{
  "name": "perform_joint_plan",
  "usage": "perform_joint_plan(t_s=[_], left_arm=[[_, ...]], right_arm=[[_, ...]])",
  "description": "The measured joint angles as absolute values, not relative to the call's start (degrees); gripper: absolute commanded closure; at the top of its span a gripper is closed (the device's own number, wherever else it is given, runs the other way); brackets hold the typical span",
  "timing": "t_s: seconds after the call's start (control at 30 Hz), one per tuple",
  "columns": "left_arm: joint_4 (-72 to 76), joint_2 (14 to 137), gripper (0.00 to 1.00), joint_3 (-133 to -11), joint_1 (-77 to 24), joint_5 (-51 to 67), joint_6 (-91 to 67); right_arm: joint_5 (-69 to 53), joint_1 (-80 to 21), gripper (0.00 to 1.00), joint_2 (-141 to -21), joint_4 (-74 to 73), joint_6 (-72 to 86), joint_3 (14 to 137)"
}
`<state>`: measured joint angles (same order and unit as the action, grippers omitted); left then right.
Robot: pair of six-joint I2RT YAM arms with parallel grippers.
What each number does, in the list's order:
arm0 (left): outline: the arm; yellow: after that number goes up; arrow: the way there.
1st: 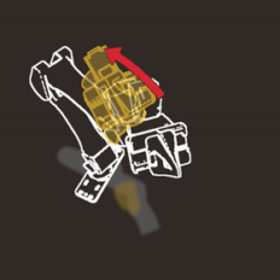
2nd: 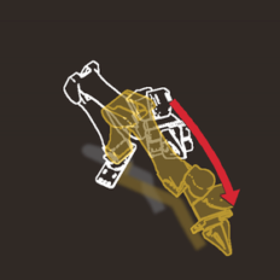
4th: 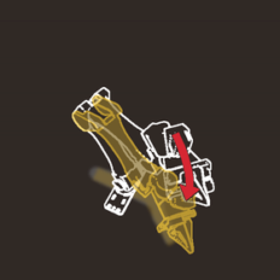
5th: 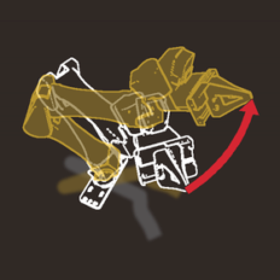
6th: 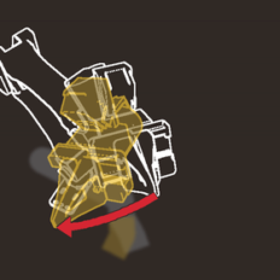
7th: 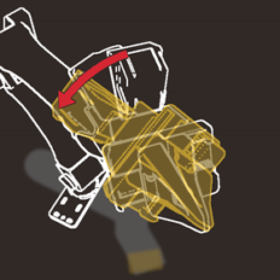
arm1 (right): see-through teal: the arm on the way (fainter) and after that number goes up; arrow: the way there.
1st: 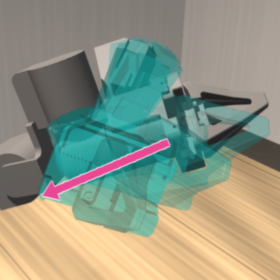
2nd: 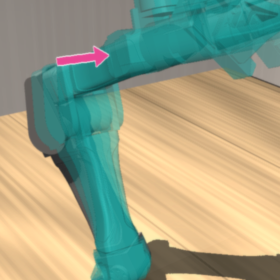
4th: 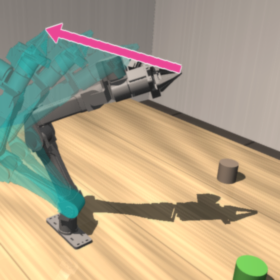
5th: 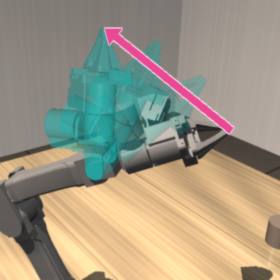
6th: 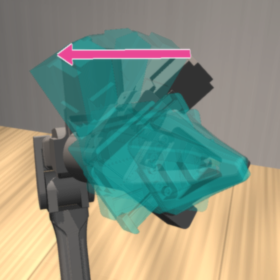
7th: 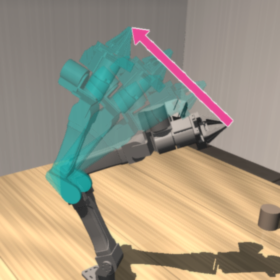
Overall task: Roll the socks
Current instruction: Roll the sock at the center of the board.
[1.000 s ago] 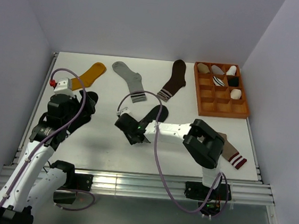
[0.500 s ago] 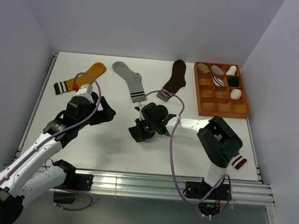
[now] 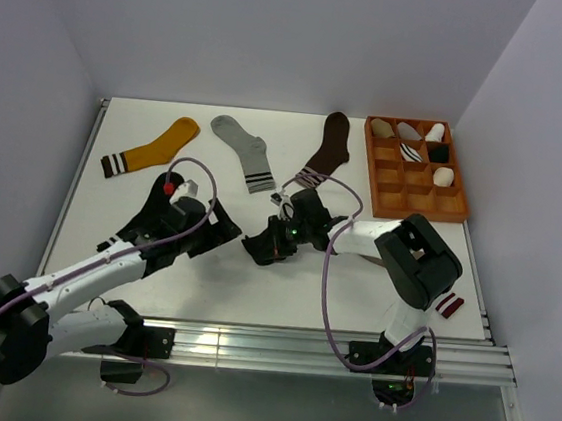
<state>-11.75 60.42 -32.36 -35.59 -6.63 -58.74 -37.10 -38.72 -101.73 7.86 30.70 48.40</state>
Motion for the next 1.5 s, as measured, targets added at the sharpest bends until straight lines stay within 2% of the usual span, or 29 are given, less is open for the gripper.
perform_joint_plan(t_s=[0.27,0.37,0.47,0.57,0.7,1.03,1.2,1.43,1.5], left_arm=[[-6.24,70.61,0.11,-32.6,-38.46,-8.1,-65.8],[-5.34,74.56,0.16,-33.39,-38.87,-8.45,-67.37],[-4.91,77.36,0.27,-34.5,-39.07,-8.47,-68.77],[-4.54,79.09,0.34,-35.64,-39.24,-8.58,-69.71],[-4.6,81.8,0.4,-38.04,-39.86,-8.93,-70.28],[-8.47,86.15,0.4,-41.1,-40.97,-10.2,-71.44],[-9.34,86.19,0.45,-41.1,-41.01,-10.41,-72.29],[-9.93,88.16,0.71,-41.82,-41.19,-10.48,-73.14],[-10.39,88.84,0.81,-42.28,-41.25,-10.48,-73.1]], right_arm=[[-37.89,-38.72,1.0,-102.37,8.91,30.7,48.4],[-38.02,-38.72,1.0,-103.15,8.97,30.72,48.4],[-38.0,-38.72,1.0,-103.88,8.88,30.87,48.4],[-38.02,-38.72,1.0,-104.29,8.88,30.87,48.4],[-38.04,-38.72,1.0,-104.38,8.93,30.87,48.4],[-38.72,-38.57,1.0,-104.38,9.37,31.05,48.29],[-39.42,-38.3,1.0,-104.38,9.93,31.14,47.97],[-40.23,-38.06,1.0,-104.38,10.46,31.29,47.13],[-40.47,-37.91,1.0,-104.38,10.94,31.31,46.83]])
